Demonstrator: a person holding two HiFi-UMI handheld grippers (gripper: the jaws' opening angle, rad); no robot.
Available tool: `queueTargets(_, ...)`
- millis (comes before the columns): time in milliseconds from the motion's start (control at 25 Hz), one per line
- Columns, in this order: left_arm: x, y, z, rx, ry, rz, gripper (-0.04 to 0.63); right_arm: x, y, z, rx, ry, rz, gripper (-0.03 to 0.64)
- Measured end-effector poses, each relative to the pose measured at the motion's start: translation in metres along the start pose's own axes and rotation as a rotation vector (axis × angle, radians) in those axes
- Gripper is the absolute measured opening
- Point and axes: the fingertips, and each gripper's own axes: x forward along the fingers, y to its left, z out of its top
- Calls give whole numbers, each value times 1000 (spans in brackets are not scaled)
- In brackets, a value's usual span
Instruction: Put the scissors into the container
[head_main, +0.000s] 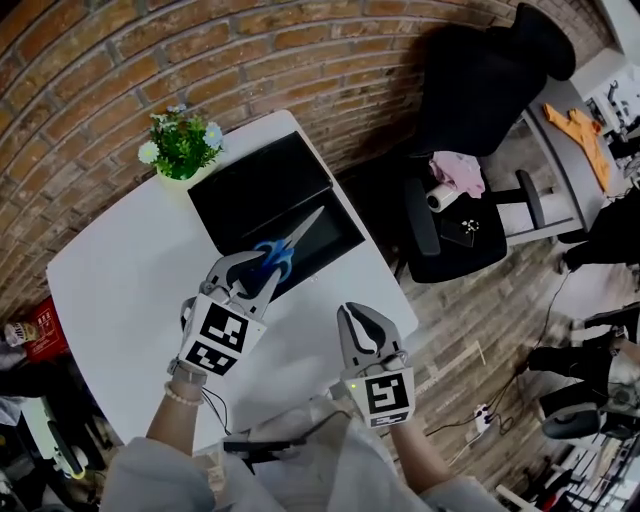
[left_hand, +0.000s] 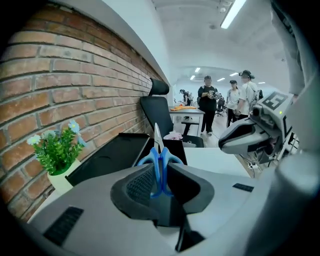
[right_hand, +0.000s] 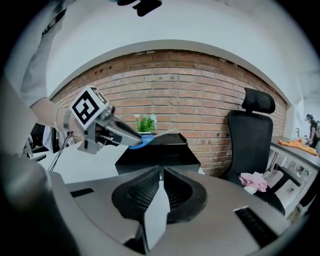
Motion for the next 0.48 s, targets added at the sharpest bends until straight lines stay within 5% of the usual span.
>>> queueTargets(480,56,-4,-33,137,361,-80,97,-21,1,10,11,-39,-28,55)
